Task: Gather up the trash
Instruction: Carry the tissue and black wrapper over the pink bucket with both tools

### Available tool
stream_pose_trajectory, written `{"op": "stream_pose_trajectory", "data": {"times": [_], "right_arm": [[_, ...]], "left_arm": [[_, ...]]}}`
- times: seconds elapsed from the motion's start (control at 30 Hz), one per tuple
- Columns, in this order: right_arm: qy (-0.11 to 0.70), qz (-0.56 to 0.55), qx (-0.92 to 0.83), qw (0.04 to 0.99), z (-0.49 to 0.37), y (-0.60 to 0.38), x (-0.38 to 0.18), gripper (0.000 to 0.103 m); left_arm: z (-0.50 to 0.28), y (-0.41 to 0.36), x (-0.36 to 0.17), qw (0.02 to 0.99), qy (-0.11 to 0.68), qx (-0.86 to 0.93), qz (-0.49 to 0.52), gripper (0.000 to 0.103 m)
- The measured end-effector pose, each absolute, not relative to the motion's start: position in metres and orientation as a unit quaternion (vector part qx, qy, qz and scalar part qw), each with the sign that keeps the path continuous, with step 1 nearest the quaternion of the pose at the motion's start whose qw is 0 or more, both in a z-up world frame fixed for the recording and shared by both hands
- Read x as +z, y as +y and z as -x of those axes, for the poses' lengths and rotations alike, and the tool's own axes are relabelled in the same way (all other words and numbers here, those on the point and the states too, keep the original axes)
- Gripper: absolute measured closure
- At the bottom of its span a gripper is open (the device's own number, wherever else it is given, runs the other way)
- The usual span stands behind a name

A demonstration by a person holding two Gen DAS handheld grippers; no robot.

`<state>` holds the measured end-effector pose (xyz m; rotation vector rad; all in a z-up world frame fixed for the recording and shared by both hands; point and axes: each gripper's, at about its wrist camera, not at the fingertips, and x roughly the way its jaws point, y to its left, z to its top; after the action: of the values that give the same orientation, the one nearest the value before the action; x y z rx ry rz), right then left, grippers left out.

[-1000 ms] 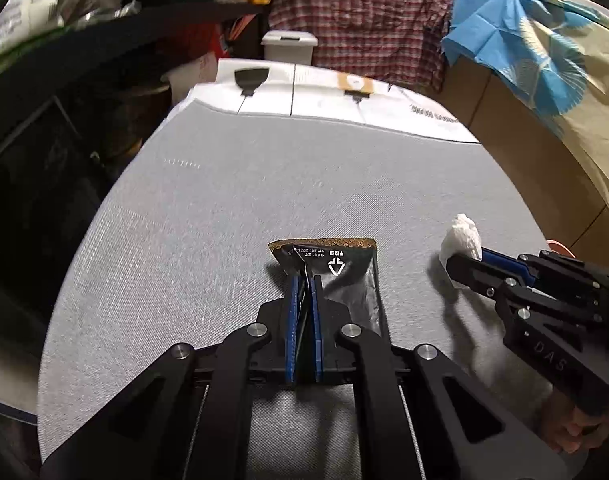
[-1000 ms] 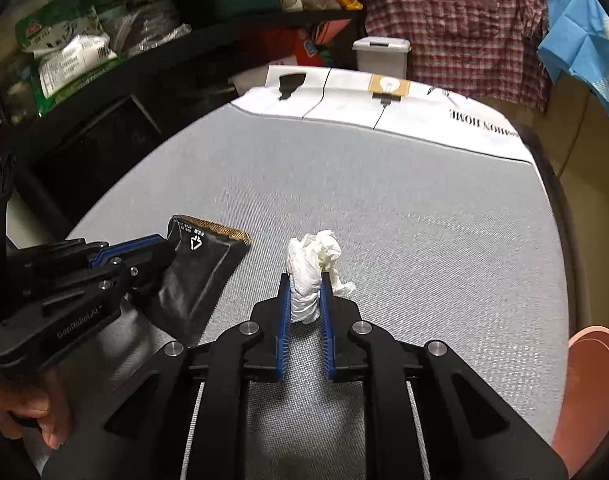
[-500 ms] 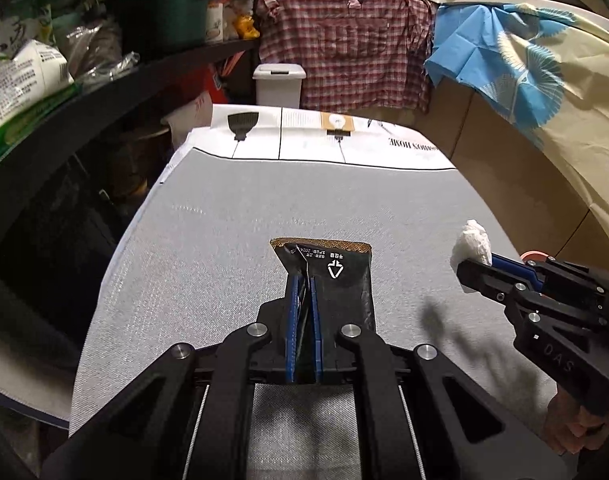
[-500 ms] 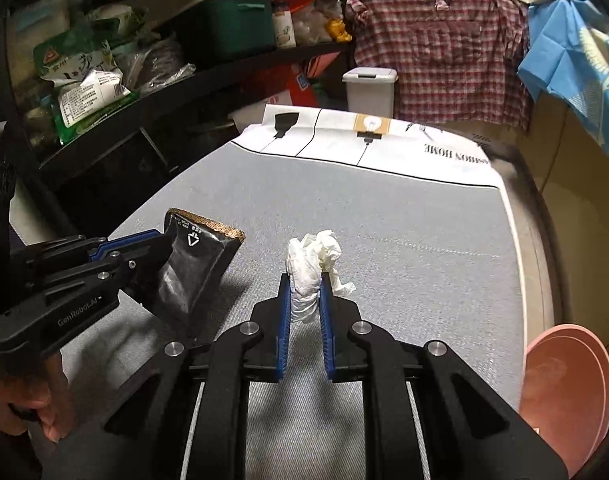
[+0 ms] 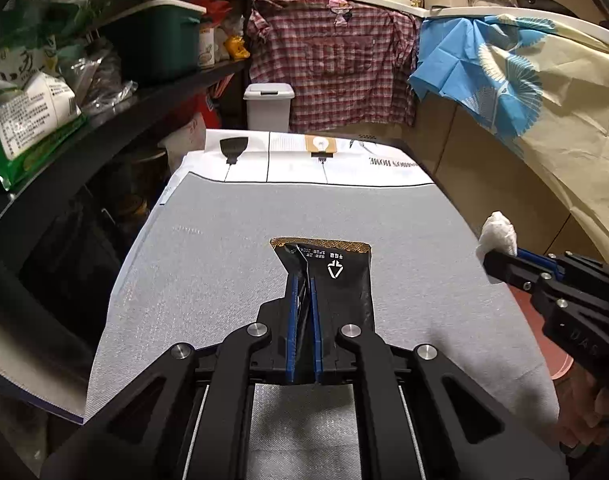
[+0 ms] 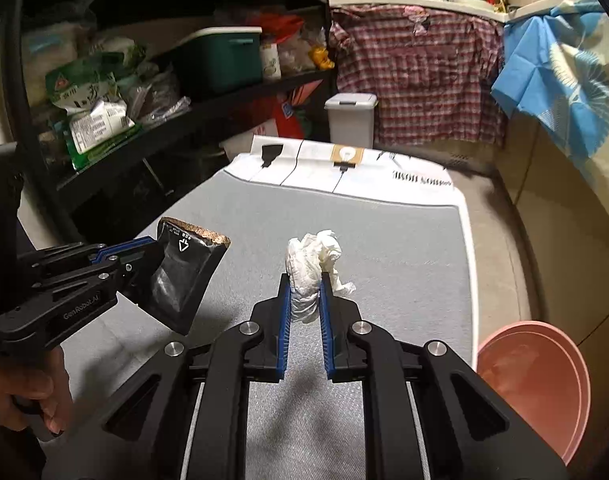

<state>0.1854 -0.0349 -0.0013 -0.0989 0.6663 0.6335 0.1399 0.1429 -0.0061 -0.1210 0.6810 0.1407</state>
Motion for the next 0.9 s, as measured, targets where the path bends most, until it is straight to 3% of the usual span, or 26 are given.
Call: {"op": "stream_pose_trajectory", "data": {"times": [0.63,0.9], "right_arm": [[0.278,0.028,0.285,0.917,-0.157,-0.102,0.079,0.089],[0.266,0.016,0.248,0.931,-0.151,-0.148,0.086,0.089]], "left_arm": [[-0.125,0.116,0.025,0.949,0.307,0.025,0.061,0.097],[-0.129,0.098,0.028,0.949,0.31,0.006,0.056,0.097]]}}
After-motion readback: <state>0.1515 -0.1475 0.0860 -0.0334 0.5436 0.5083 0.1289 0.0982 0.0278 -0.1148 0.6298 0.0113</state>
